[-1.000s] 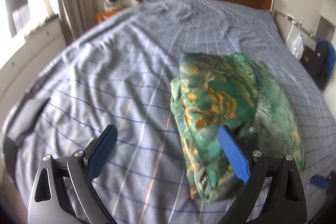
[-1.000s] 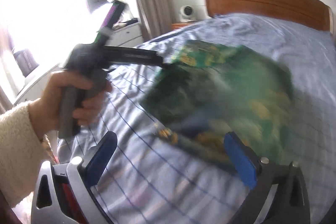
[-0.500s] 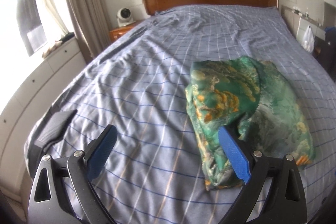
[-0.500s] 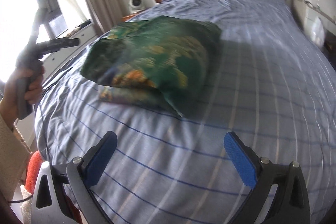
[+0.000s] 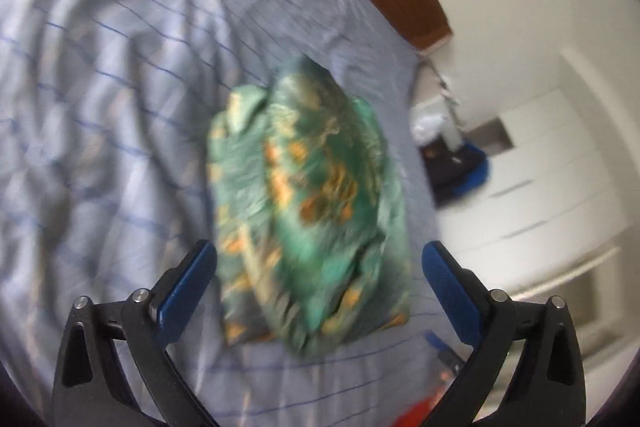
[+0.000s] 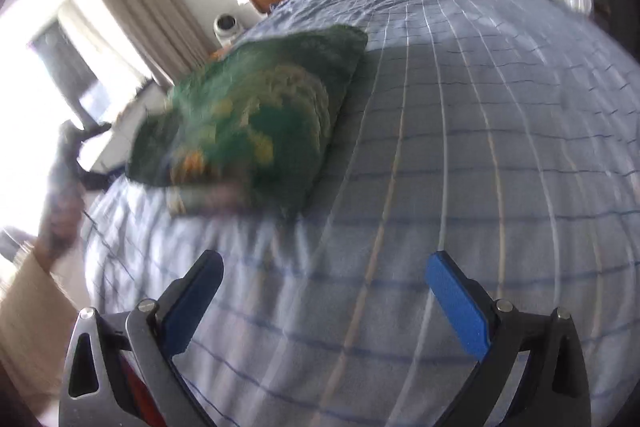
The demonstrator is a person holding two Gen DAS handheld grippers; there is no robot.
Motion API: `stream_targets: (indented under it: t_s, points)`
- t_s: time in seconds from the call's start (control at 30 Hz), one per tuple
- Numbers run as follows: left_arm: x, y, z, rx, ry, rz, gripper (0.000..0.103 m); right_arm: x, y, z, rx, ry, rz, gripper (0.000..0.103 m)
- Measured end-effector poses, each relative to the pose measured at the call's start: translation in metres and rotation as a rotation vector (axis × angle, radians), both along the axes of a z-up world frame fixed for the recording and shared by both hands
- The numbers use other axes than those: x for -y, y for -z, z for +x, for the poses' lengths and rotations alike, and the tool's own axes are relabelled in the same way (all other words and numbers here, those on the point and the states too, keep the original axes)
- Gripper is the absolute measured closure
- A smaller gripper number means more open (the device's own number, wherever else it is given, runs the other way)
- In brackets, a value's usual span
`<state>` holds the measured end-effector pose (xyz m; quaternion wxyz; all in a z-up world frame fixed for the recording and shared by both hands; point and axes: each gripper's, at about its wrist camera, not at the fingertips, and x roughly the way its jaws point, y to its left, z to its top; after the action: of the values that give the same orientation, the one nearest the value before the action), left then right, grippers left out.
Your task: Fold large clothes
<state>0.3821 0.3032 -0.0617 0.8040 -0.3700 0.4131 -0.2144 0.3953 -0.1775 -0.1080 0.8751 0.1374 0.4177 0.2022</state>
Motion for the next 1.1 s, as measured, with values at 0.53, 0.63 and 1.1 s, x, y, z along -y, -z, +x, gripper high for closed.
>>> stream_targets:
  t_s: [0.53,0.63,1.1]
  points:
    - [0.02,0.104,0.099,-0.228,0.03,-0.033,0.0,-0.057,0.092,0.246,-0.432,-0.136,0.569,0.003]
    - [0.029,0.105,0.106,-0.247,0.014,-0.01,0.0,-0.078,0.092,0.25,-0.388,-0.144,0.507,0.016]
    - [0.084,-0.005,0.091,0.055,0.017,0.129,0.049,-0.129,-0.057,0.174,0.134,-0.262,0.138,0.039]
